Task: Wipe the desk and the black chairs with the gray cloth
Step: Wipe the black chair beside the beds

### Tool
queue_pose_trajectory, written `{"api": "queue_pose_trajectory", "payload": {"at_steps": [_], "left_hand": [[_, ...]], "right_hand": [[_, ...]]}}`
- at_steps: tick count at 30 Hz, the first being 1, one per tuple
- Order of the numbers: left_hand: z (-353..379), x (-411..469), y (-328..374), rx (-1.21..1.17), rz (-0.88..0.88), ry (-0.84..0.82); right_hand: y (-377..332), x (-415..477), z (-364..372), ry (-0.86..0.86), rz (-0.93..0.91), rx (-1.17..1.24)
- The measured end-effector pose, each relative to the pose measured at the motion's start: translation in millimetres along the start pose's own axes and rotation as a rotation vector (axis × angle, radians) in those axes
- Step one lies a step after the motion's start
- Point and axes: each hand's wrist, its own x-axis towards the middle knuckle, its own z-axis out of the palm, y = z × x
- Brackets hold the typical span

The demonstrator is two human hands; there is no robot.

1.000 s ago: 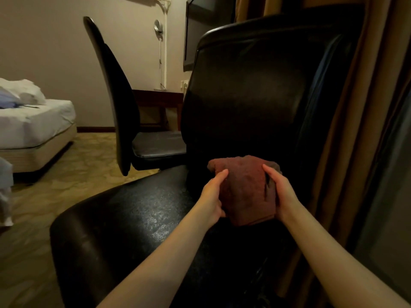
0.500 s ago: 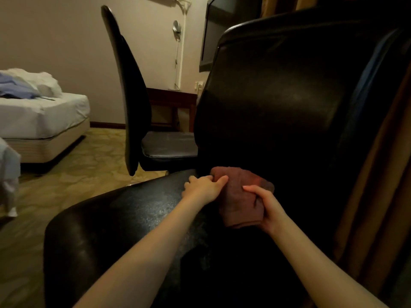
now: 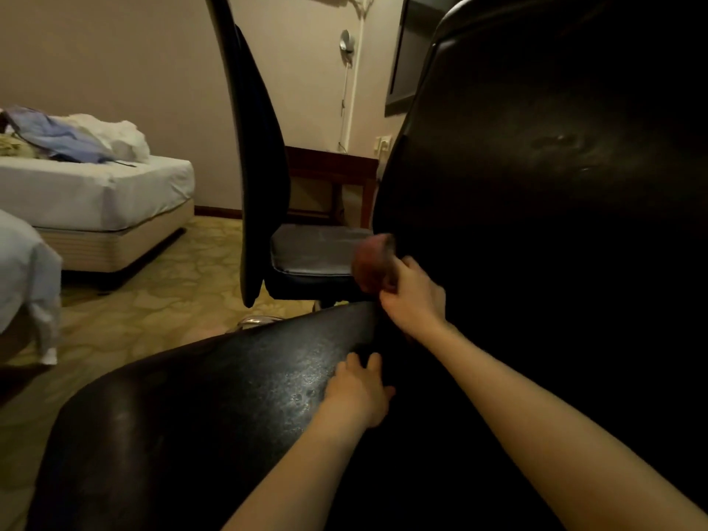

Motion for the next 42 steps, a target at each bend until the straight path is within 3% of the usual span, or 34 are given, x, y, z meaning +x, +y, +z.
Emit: {"api": "queue_pose_trajectory", "payload": {"at_steps": [2, 3, 6, 11, 15, 17, 19, 23, 27, 35, 42], "left_hand": [[2, 3, 3, 0.129, -0.021, -0.05], [4, 5, 5, 0.159, -0.033, -0.053], [10, 4, 5, 0.172, -0.025, -0.003], [14, 4, 3, 0.196, -0.026, 0.02], [16, 5, 4, 0.231, -0.023, 0.034], [17, 4, 6, 0.256, -0.014, 0.043], [19, 2, 7, 0.27, -0.009, 0.048], [19, -1, 6, 0.3, -0.01, 0.052], [17, -2, 8, 0.312, 0.018, 0.059], [15, -2, 9, 0.342, 0.067, 0.06], [14, -3, 9, 0.371, 0.055, 0.037]], "right_hand": [[-7, 29, 6, 0.103, -0.367, -0.489], [-11, 41, 10, 0.11, -0.455, -0.691], [-12, 67, 30, 0.038, -0.518, -1.128], [27, 67, 54, -0.045, -0.543, -1.434], [59, 43, 48, -0.035, -0.574, -1.395], [52, 31, 39, -0.095, -0.485, -1.443], [50, 20, 30, -0.144, -0.55, -1.421], [57, -24, 8, -0.12, -0.286, -1.173], [97, -67, -9, -0.038, -0.211, -0.98], [92, -109, -40, -0.051, -0.141, -0.928], [72, -138, -67, -0.188, -0.047, -0.865]]}}
